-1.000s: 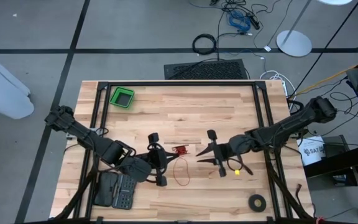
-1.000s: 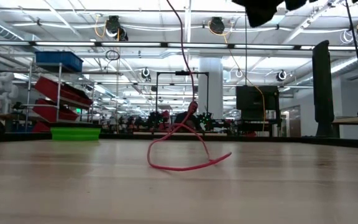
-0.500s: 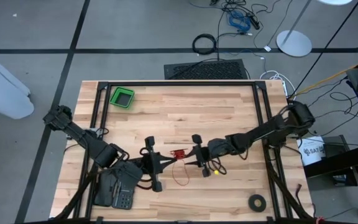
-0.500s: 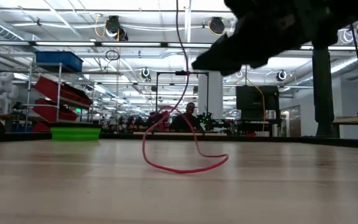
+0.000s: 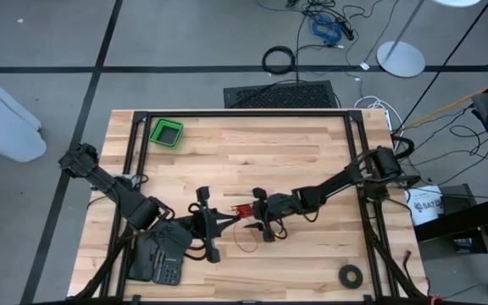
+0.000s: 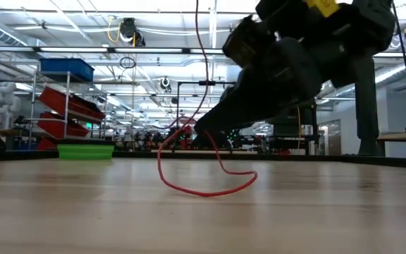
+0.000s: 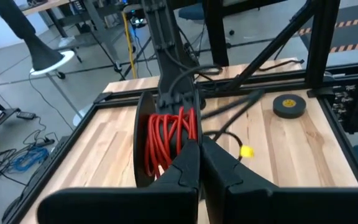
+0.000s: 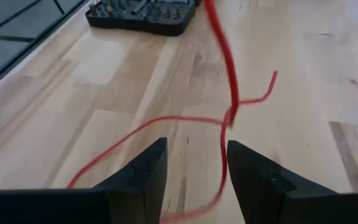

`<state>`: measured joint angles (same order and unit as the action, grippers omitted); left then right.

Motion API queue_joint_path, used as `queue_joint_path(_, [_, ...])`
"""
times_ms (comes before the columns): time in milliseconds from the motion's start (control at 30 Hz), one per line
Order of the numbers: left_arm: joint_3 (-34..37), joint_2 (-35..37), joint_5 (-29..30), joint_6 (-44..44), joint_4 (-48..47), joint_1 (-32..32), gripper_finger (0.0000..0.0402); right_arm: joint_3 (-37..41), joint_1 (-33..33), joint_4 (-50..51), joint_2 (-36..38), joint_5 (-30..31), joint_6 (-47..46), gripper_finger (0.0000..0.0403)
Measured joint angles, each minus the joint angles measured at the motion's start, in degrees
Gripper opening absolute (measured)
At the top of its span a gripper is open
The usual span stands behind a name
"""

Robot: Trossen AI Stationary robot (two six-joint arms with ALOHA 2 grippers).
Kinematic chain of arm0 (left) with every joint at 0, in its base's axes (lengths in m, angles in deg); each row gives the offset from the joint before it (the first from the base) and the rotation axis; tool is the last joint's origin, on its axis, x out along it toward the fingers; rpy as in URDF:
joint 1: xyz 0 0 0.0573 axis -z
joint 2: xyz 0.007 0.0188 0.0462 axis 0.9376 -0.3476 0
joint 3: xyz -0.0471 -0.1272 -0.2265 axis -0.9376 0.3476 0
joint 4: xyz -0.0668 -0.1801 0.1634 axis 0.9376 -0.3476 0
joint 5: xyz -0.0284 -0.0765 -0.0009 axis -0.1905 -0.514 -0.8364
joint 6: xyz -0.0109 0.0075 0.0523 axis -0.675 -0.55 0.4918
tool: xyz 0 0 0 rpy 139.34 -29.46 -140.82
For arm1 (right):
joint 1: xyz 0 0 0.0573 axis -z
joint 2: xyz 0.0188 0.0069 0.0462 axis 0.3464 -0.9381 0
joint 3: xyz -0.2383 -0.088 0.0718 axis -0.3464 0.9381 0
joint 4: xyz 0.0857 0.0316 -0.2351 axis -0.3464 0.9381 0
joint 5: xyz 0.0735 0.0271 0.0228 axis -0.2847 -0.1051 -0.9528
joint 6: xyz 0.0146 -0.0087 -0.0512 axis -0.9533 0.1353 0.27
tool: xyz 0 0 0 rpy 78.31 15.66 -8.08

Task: Coil cords
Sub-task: Coil the red wire into the spool

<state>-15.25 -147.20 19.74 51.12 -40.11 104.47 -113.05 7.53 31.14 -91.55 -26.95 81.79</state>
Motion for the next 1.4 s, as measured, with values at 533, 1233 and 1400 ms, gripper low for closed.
queue_joint_path(533, [0.0, 0.0, 2.4, 0.1, -0.8, 1.2, 0.0004, -3.3, 0.7, 8.1, -0.4, -0.6, -0.6, 0.0089])
queue_joint_path(1233, [0.0, 0.6, 4.3, 0.0, -0.8, 2.8, 0.0004, -3.2, 0.7, 11.5, 2.7, 0.0, -2.0, 0.0071])
queue_joint_path(1400, [0.0, 0.6, 4.3, 0.0, -0.8, 2.8, 0.0004, -3.2, 0.7, 9.5, 2.2, 1.8, -1.6, 0.0118])
